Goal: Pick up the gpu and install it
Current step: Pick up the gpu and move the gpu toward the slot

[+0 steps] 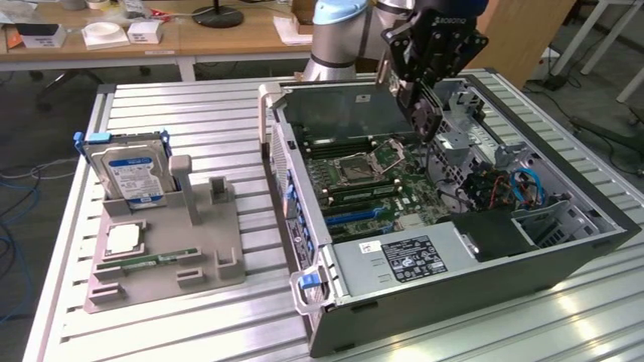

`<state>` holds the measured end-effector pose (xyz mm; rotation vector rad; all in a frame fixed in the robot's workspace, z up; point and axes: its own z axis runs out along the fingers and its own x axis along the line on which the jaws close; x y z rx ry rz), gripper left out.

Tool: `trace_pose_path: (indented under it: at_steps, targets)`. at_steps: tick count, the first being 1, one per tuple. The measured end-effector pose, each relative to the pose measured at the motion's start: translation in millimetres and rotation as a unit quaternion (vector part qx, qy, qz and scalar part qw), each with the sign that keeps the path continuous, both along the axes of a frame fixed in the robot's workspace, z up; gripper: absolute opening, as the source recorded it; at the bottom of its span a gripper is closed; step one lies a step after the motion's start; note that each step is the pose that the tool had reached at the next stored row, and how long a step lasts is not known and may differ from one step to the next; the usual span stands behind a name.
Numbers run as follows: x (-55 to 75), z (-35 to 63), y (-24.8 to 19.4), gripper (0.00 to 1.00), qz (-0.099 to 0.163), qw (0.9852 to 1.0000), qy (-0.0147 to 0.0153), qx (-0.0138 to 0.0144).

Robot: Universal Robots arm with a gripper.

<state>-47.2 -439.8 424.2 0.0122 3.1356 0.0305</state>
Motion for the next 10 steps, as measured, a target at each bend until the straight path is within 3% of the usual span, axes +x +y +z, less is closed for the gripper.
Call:
trace_pose_path:
  at_steps: [5, 10]
  targets:
    - [12.5, -0.2, 0.0, 0.27, -0.001, 1.0, -0.0005, 0.0]
    - [13.4, -0.1, 0.0, 0.27, -0.001, 1.0, -0.0007, -0.0001]
